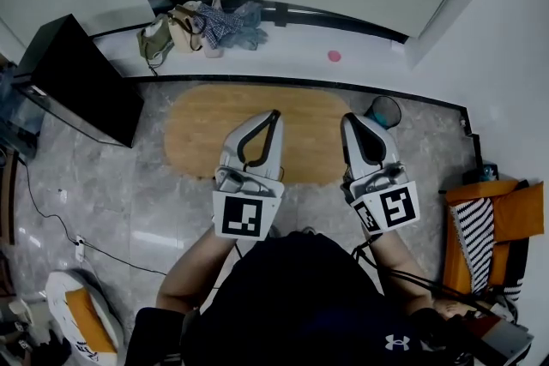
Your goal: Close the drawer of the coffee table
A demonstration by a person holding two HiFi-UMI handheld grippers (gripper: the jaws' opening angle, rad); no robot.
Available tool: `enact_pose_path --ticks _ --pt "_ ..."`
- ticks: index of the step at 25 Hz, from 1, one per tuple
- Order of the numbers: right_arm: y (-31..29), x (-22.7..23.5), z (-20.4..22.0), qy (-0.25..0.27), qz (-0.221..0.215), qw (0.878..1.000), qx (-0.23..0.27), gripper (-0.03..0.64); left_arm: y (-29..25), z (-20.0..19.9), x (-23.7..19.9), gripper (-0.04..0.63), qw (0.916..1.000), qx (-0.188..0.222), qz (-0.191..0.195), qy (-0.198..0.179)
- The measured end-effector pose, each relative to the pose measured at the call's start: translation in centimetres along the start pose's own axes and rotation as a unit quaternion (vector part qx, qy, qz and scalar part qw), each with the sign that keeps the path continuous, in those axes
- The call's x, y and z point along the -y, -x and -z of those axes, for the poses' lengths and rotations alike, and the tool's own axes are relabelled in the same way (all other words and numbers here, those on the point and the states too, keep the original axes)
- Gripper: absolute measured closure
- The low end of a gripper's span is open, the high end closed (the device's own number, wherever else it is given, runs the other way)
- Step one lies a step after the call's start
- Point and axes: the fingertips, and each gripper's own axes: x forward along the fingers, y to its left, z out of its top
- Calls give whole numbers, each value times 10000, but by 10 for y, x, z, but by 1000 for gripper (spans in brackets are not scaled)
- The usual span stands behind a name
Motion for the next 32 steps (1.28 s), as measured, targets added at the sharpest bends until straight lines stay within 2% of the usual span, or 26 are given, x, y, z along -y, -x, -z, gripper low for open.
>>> enact_pose_path --ticks 7,15,24,32 --pt "-4 -16 -1 -50 99 9999 -23 615 11 -5 -11 594 9998 103 103 -146" --pt "-2 -23 -5 -141 201 9997 -16 615 20 3 -16 594 9999 15 129 90" --pt "7 -19 0 -286 361 9988 -143 615 26 -5 -12 594 9998 153 128 -3" --pt "14 -23 0 -41 330 9992 -208 615 32 5 -9 594 9998 33 60 212"
